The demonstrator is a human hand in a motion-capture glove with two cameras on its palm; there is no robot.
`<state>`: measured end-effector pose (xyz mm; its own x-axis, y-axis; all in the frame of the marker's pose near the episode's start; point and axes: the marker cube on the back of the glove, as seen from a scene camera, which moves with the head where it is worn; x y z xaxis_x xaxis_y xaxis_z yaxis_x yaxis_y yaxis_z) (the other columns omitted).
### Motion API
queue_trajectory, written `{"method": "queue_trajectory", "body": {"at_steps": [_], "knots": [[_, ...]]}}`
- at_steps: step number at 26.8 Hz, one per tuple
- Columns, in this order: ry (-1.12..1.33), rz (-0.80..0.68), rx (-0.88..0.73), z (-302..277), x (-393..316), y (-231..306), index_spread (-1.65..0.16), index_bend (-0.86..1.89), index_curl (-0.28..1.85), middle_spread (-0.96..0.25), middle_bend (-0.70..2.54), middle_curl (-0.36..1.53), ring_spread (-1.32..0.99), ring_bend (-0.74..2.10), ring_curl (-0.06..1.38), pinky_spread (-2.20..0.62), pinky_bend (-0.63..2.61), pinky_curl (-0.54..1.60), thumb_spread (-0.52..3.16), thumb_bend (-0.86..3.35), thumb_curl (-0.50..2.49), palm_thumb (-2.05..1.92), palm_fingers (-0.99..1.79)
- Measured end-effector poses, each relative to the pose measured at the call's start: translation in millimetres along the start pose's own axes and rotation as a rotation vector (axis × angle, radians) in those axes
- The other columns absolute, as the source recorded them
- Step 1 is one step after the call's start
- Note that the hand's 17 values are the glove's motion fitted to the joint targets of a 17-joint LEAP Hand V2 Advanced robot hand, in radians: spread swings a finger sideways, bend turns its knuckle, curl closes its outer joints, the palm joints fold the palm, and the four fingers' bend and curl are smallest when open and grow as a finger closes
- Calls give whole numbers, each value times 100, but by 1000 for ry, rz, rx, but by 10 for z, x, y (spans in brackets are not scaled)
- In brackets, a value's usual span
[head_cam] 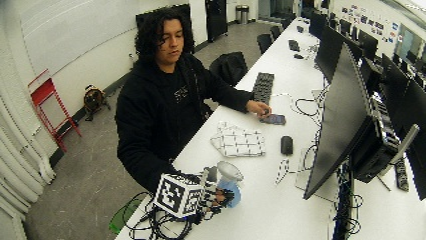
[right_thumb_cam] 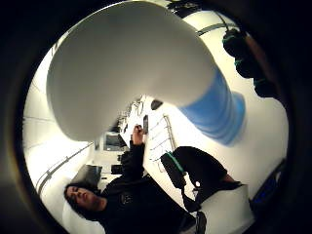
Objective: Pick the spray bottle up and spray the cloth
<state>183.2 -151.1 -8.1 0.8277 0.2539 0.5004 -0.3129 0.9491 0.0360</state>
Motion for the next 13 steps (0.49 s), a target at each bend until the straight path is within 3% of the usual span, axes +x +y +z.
{"method": "queue_trajectory", "body": {"at_steps": [10,13], "knots": [[-420,-17,74,256,-191,-478,-34,14,20,-19,36,39,-23,61,36,0,19,30,92,-1,30,55,91],[-550,-21,75,295,-219,-375,-34,16,22,-20,35,39,-23,60,36,0,17,29,93,4,33,67,96]]}}
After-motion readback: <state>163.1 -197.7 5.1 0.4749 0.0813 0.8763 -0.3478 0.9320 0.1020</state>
